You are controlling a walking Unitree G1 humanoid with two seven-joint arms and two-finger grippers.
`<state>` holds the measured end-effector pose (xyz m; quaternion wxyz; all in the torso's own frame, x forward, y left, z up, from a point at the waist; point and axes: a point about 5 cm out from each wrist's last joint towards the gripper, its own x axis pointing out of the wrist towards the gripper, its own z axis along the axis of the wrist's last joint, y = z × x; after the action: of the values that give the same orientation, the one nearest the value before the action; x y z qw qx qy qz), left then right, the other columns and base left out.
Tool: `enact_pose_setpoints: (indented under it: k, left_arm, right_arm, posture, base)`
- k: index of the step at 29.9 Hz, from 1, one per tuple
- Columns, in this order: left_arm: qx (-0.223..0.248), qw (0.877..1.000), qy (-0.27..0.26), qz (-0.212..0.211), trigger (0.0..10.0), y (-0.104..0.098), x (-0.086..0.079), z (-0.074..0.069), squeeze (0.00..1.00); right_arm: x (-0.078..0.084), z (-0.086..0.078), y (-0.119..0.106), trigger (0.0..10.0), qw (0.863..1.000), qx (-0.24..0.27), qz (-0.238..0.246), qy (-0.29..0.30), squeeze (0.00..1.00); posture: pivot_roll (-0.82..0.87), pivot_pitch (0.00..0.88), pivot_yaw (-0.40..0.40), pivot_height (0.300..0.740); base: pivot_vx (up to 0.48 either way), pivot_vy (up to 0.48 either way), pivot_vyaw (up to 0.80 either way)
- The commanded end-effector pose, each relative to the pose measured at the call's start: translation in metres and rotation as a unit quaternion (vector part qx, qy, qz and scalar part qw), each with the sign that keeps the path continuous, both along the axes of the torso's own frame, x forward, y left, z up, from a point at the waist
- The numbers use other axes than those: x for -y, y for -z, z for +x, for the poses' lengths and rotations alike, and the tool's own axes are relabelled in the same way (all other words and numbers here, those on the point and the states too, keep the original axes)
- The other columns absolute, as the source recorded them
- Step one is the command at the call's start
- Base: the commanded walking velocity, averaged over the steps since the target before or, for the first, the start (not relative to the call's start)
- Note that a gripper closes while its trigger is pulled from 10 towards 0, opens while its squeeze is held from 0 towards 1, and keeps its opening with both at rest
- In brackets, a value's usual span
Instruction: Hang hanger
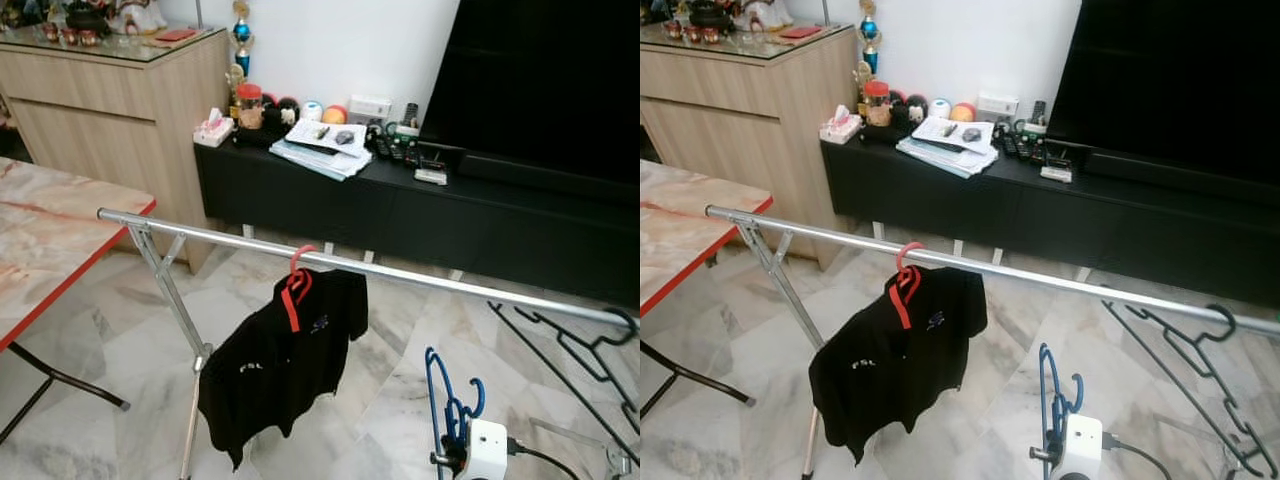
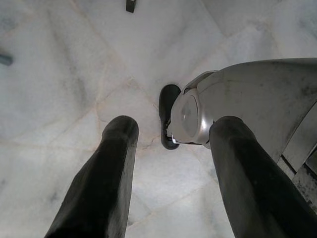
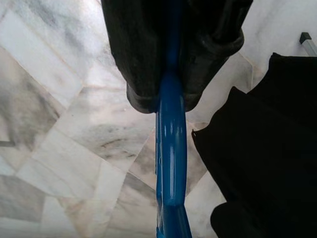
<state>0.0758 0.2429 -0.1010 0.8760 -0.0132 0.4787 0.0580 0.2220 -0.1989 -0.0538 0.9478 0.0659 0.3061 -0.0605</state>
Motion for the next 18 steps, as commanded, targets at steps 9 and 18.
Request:
enact_pose_setpoints:
  k: [9,18]
  left_arm:
    - [-0.017,1.0,0.004,-0.004,10.0,0.0028,0.0037,-0.0053,0.0]
    - [-0.017,1.0,0.011,-0.003,10.0,0.0026,0.0042,-0.004,0.0]
  right_arm:
    - [0.0047,0.002,-0.0022,10.0,1.0,0.006,0.001,0.014,0.0]
    - [0.0068,0.0029,-0.0051,10.0,0.999,0.028,-0.003,0.034,0.0]
  posture:
    - [0.12,0.047,-0.099,0.74]
    - [0.12,0.046,-0.101,0.74]
  base:
    - [0.0,0.0,0.0]
    - [0.0,0.0,0.0]
